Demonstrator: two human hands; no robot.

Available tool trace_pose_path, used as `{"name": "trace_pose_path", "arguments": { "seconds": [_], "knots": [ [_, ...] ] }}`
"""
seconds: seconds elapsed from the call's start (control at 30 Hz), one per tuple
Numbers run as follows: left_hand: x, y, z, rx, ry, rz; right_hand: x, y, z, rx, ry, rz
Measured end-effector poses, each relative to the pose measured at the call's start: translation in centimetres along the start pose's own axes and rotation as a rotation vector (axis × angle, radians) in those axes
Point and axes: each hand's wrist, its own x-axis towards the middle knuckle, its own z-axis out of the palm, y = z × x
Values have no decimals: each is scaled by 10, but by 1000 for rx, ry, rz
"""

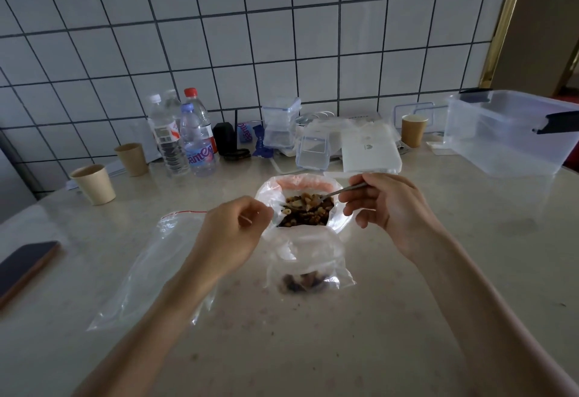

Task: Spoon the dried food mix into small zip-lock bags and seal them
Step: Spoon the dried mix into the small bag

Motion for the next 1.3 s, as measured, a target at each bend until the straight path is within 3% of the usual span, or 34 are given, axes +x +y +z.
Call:
{"name": "trace_pose_path", "arguments": {
  "seconds": [0.2,0.3,0.4,0.57,0.87,1.1,1.3],
  "knots": [
    [-24,4,7,-98,-215,-128,-6,-7,-5,-177,-111,-31],
    [-26,7,9,-224,-218,-134,-8,-9,-8,-337,-171,-93],
    [-25,8,9,-301,-212,-153,-8,-10,-7,-506,-194,-278],
    [-23,2,8,-211,-191,-168,-12,-11,-3,-527,-205,-482],
    [-22,-6,1,-132,-208,-166,-5,-3,-1,-132,4,-253],
    [19,-16,15,-5,88,-223,4,11,5,-101,170,-49],
    [48,-16,42,49,-116,-309,6,20,8,-292,144,31]
  ]
}}
